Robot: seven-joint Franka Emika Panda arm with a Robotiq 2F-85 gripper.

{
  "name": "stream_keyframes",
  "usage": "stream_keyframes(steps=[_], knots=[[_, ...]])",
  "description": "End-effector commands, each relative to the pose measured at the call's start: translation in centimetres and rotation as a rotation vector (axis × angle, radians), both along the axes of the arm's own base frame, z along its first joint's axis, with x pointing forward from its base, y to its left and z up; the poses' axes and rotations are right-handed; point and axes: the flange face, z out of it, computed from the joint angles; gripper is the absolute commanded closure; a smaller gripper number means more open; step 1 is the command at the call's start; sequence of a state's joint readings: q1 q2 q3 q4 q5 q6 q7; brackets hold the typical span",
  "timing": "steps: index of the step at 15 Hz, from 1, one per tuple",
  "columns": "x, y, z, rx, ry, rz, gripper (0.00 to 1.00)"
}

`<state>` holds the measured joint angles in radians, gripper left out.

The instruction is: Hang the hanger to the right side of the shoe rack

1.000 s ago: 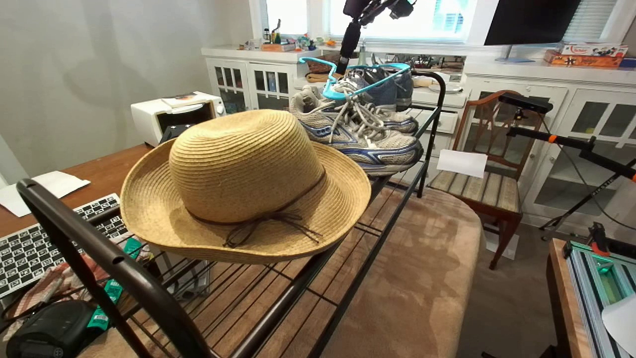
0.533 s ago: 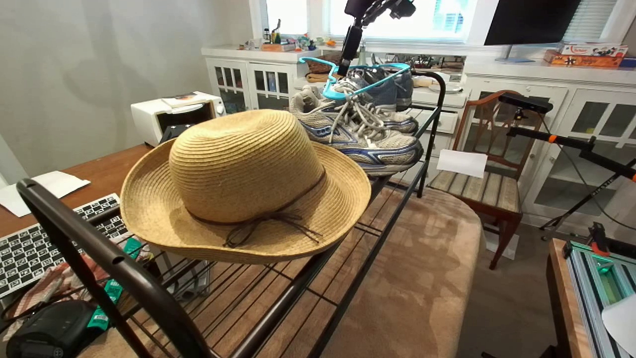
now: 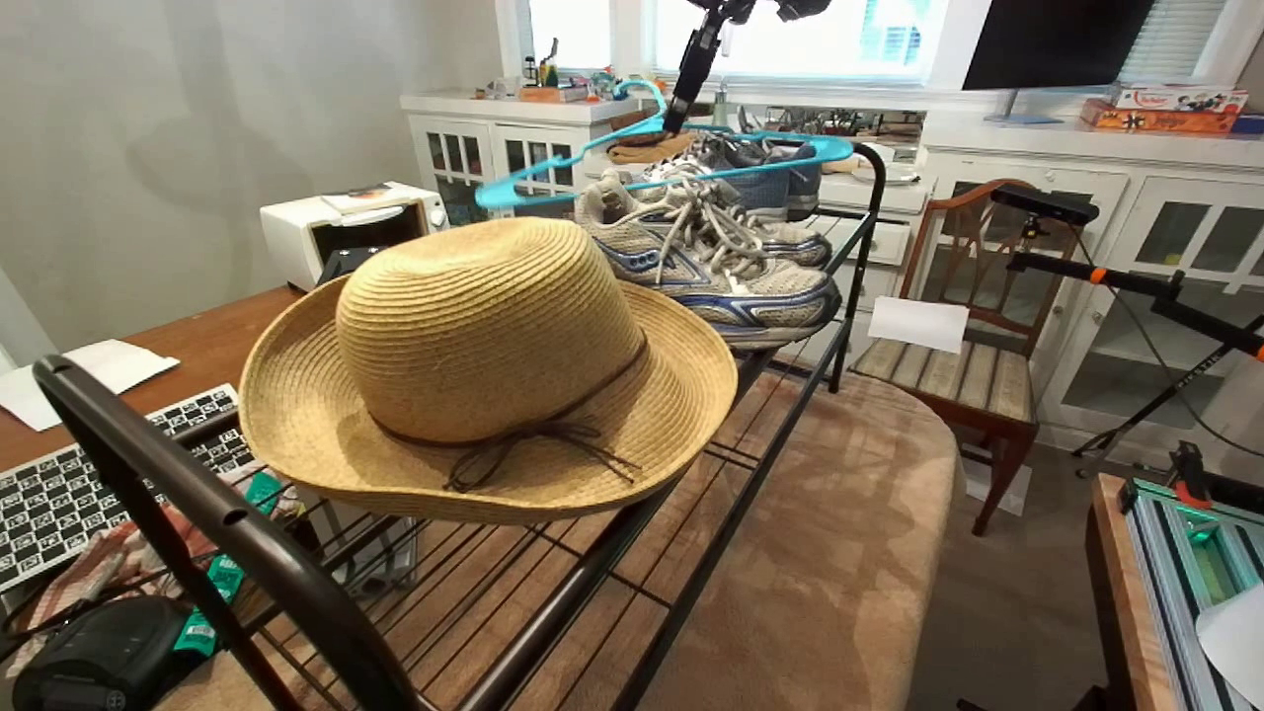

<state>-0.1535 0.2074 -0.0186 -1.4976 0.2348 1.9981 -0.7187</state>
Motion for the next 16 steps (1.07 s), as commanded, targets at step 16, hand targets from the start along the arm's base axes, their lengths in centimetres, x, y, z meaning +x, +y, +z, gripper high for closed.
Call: stream_keyframes(steps=[16], knots=[[-3.6,0.4,9.3,0.057,-0.208,0.121,0.98]])
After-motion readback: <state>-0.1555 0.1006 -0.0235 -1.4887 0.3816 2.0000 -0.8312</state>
